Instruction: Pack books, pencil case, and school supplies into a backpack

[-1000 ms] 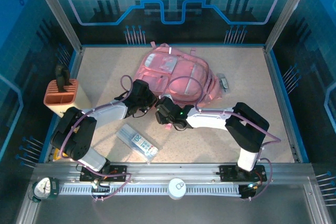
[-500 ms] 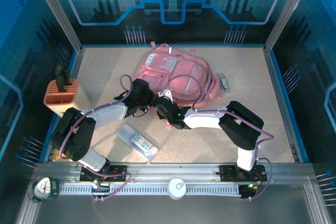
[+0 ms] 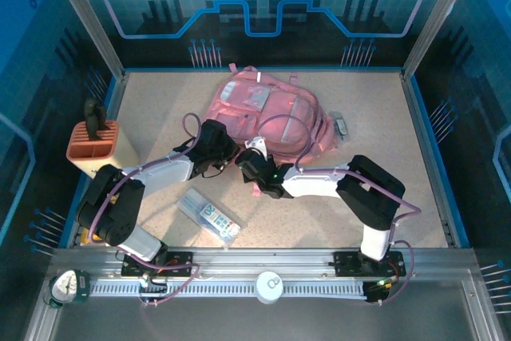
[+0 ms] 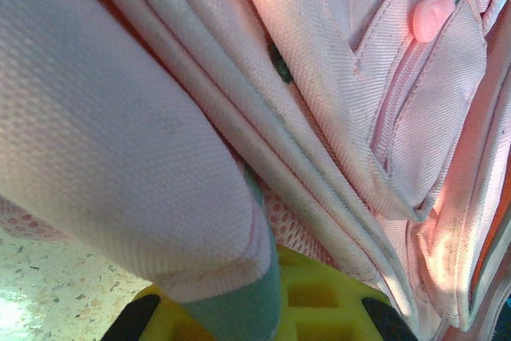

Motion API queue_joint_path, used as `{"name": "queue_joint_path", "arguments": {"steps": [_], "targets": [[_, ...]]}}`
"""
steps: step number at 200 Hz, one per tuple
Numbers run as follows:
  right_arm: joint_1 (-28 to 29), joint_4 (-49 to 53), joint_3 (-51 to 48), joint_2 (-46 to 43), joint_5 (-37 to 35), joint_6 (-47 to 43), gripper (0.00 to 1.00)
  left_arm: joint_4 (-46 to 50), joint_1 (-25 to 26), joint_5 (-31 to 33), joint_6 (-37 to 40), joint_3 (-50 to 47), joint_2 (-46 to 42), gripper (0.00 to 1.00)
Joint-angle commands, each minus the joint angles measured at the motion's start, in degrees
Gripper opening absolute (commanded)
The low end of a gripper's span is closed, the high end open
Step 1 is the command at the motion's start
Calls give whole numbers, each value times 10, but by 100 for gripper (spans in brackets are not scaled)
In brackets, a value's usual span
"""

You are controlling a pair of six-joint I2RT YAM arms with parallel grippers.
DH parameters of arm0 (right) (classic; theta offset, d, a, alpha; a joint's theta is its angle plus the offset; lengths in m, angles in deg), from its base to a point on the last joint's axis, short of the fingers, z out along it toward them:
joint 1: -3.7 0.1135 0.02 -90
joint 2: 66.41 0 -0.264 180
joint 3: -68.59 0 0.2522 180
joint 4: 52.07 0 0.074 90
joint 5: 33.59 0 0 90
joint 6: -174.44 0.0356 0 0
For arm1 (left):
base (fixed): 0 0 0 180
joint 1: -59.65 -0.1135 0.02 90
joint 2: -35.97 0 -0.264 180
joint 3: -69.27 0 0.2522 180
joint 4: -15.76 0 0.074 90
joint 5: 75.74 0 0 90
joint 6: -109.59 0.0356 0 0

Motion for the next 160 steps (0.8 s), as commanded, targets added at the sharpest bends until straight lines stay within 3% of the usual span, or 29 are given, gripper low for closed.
{"name": "queue_joint_path", "arguments": {"steps": [1, 61, 93, 115, 147, 160], "targets": [[-2, 41, -36, -53, -8, 38, 0, 7, -17, -15, 30, 25, -26, 0], [-10, 136, -129, -177, 5, 65, 0, 11, -93, -31, 65, 33, -4, 0], [-59, 195, -170, -262, 49, 67, 0, 12, -131, -47, 83, 55, 27, 0], [-88, 215, -192, -301, 78, 47, 0, 35, -147, -37, 116, 104, 63, 0], [-67, 210, -168, -293, 116, 32, 0, 42, -162, -54, 161, 186, 126, 0], [-47, 188, -153, -275, 130, 40, 0, 50, -162, -68, 197, 219, 148, 12]]}}
